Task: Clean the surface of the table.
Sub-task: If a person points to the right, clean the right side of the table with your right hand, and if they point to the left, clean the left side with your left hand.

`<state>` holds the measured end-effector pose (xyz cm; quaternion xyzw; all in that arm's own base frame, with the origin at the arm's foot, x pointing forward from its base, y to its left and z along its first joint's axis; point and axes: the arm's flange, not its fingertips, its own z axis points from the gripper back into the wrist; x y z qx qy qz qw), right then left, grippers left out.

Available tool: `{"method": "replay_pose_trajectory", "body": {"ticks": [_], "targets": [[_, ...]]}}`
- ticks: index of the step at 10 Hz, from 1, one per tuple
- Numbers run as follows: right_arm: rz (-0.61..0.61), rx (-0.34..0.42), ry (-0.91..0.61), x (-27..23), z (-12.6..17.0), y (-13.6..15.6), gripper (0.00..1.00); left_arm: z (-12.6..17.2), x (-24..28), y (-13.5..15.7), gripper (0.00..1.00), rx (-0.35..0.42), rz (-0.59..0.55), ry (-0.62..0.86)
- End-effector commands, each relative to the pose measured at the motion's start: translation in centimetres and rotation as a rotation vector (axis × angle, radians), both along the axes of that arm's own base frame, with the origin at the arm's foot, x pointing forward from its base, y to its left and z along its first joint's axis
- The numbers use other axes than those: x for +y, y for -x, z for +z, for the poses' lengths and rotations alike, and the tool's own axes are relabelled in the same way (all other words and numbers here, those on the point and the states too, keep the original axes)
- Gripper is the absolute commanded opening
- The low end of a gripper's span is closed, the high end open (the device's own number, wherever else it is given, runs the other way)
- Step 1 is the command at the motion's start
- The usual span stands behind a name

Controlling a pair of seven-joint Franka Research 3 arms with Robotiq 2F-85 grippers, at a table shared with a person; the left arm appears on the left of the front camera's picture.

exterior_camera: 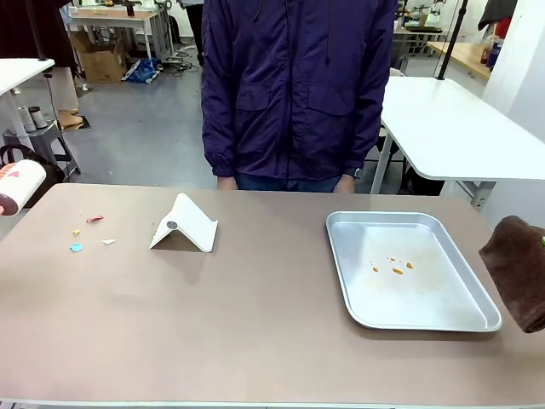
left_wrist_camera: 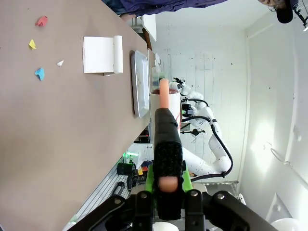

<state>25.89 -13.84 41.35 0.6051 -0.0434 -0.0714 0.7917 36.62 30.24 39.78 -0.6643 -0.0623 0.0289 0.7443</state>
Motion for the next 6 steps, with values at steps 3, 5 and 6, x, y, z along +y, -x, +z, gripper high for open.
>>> {"method": "replay_pose_trajectory", "body": {"ticks": [3,5,6], "targets": [[0.003,-0.003,0.002,0.09,0.14,0.00,0.00,0.21,-0.01,0.42,0.14,-0.012,-0.007,0.006],[0.003,-0.003,0.002,0.09,0.14,0.00,0.00,0.21,-0.01,0.42,0.14,-0.012,-0.007,0.006],[0.003,-0.003,0.002,0.09,0.14,0.00,0.00,0.21,-0.01,0.42,0.14,-0.012,-0.007,0.006]]}}
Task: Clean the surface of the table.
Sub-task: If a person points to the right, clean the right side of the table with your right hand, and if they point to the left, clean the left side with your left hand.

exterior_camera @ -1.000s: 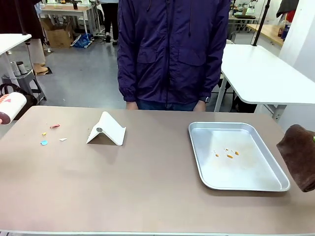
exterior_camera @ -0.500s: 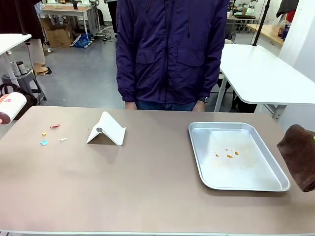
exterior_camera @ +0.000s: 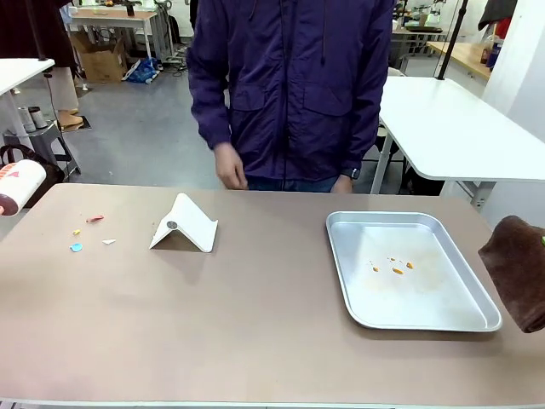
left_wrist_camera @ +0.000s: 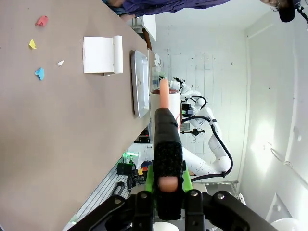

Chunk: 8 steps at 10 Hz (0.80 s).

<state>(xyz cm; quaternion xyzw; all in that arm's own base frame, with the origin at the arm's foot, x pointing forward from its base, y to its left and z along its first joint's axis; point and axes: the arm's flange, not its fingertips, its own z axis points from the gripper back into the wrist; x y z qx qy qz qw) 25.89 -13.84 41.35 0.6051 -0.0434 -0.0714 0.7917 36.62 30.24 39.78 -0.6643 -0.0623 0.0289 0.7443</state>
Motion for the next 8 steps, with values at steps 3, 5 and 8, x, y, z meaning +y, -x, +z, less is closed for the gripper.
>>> {"method": "replay_pose_trajectory", "body": {"ticks": [3,5,8], "targets": [[0.003,-0.003,0.002,0.09,0.14,0.00,0.00,0.21,-0.01,0.42,0.14,-0.012,-0.007,0.006],[0.003,-0.003,0.002,0.09,0.14,0.00,0.00,0.21,-0.01,0.42,0.14,-0.012,-0.007,0.006],[0.003,-0.003,0.002,0.09,0.14,0.00,0.00,0.21,-0.01,0.42,0.14,-0.012,-0.007,0.006]]}}
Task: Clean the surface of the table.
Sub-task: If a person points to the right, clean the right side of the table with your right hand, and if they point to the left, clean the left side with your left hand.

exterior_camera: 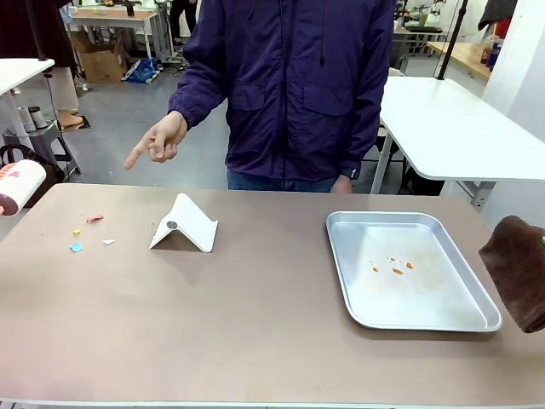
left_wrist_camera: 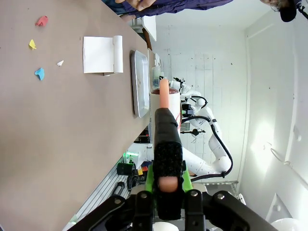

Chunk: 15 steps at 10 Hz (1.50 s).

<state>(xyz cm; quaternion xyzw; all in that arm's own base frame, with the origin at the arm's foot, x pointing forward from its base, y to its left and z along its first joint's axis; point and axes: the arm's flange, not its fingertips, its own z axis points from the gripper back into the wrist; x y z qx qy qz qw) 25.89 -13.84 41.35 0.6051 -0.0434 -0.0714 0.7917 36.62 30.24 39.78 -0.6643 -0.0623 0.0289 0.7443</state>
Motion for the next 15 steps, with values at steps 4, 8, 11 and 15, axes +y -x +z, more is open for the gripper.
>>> {"method": "replay_pose_trajectory", "body": {"ticks": [4,8,11,15], "targets": [[0.003,-0.003,0.002,0.1,0.1,0.0,0.00,-0.1,0.2,-0.4,0.22,-0.014,0.048,-0.057],[0.003,-0.003,0.002,0.1,0.1,0.0,0.00,-1.1,1.5,-1.2,0.22,-0.005,0.197,-0.204],[0.003,-0.003,0.002,0.1,0.1,0.0,0.00,-2.3,2.6,-2.5,0.22,0.015,0.300,-0.346],[0.003,-0.003,0.002,0.1,0.1,0.0,0.00,-3.6,2.5,-4.1,0.22,0.049,0.298,-0.438]]}}
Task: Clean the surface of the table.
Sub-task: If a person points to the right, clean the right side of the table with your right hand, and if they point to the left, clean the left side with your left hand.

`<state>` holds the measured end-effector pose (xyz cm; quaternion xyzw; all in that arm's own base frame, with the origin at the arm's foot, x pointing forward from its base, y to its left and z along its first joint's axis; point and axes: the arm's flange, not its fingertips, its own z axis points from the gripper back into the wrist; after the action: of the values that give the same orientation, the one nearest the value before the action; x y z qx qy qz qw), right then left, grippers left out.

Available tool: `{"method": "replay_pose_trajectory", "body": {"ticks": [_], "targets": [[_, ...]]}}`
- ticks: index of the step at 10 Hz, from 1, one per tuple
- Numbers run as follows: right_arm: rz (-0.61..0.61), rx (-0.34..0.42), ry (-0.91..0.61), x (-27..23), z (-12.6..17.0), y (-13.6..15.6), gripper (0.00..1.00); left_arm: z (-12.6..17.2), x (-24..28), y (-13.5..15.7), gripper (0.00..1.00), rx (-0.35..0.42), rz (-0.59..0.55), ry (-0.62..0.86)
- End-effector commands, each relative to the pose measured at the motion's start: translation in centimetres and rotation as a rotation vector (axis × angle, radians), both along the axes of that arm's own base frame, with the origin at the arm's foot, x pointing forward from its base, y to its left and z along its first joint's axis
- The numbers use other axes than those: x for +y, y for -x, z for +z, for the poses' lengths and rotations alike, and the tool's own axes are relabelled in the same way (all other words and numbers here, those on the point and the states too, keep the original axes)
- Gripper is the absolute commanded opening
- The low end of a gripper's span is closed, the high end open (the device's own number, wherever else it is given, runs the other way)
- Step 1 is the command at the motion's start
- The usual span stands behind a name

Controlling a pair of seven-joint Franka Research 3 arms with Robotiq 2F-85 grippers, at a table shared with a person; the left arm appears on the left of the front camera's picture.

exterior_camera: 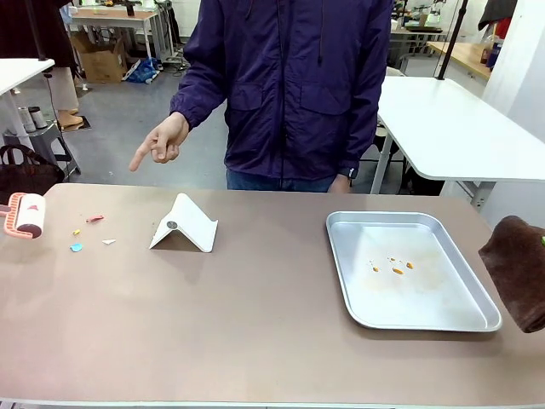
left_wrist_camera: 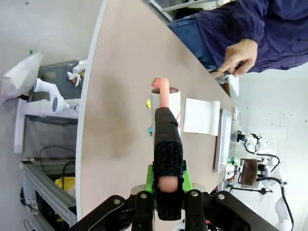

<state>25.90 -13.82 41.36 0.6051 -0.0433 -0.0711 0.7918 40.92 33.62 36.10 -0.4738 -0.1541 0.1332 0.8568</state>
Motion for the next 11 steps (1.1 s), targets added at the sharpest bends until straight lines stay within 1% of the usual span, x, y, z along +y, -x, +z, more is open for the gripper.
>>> {"method": "replay_pose_trajectory", "body": {"ticks": [1,2,4,6,7,9,11], "targets": [[0.002,-0.003,0.002,0.1,0.1,0.0,0.00,-0.6,-1.2,-0.2,0.22,0.038,-0.014,-0.021],[0.002,-0.003,0.002,0.1,0.1,0.0,0.00,-1.6,-1.6,-0.6,0.22,0.036,0.001,-0.059],[0.002,-0.003,0.002,0.1,0.1,0.0,0.00,-2.4,-2.3,-1.1,0.22,0.057,-0.006,-0.067],[0.002,-0.003,0.002,0.1,0.1,0.0,0.00,-3.3,-3.3,-1.3,0.22,0.071,-0.035,-0.092],[0.002,-0.003,0.002,0.1,0.1,0.0,0.00,-3.7,-3.9,-1.4,0.22,0.066,-0.051,-0.114],[0.002,-0.003,0.002,0.1,0.1,0.0,0.00,-4.4,-4.8,-1.9,0.22,0.105,-0.064,-0.107],[0.002,-0.003,0.002,0.1,0.1,0.0,0.00,-5.2,-6.5,-3.4,0.22,0.179,-0.042,-0.105]]}}
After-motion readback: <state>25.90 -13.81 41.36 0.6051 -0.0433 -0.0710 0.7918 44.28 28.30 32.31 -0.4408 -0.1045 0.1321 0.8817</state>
